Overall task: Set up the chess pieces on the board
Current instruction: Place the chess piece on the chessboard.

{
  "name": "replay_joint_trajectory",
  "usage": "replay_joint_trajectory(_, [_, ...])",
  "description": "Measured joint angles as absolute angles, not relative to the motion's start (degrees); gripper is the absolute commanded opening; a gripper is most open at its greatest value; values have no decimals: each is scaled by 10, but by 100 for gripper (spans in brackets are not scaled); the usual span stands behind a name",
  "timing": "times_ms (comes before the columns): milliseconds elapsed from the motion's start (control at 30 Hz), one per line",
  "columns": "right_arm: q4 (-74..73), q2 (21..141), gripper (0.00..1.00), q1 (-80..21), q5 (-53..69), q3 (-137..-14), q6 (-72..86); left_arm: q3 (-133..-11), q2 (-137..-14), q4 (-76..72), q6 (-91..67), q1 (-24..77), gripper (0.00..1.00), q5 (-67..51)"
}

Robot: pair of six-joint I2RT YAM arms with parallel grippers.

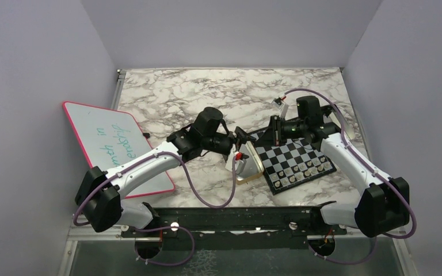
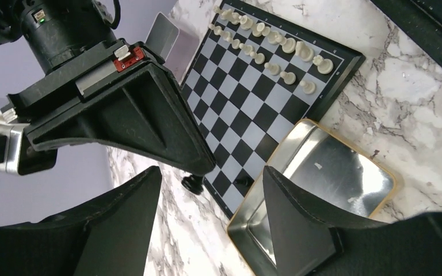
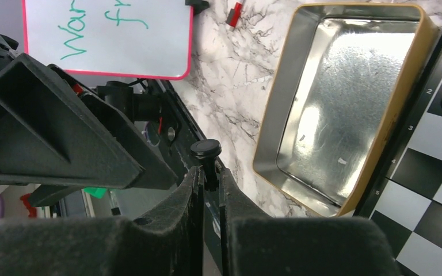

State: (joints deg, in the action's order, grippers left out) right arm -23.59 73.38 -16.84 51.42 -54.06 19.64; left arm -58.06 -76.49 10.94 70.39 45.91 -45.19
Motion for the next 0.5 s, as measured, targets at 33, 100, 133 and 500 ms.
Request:
replay_joint_trajectory(33, [-236,734,9,-171,515,-542,197,-586,-771,110,710,462,65,-449])
replay_joint_trajectory(100, [-236,734,9,-175,519,-543,197,-596,-783,112,722,466,64,-443])
replay_joint_trajectory(133, [-236,734,9,-177,520,-543,199,-598,-787,112,726,466,64,-441])
replay_joint_trajectory(500, [-236,716,9,-183,548,-543,211,-607,-799,138,770,467,54,-411])
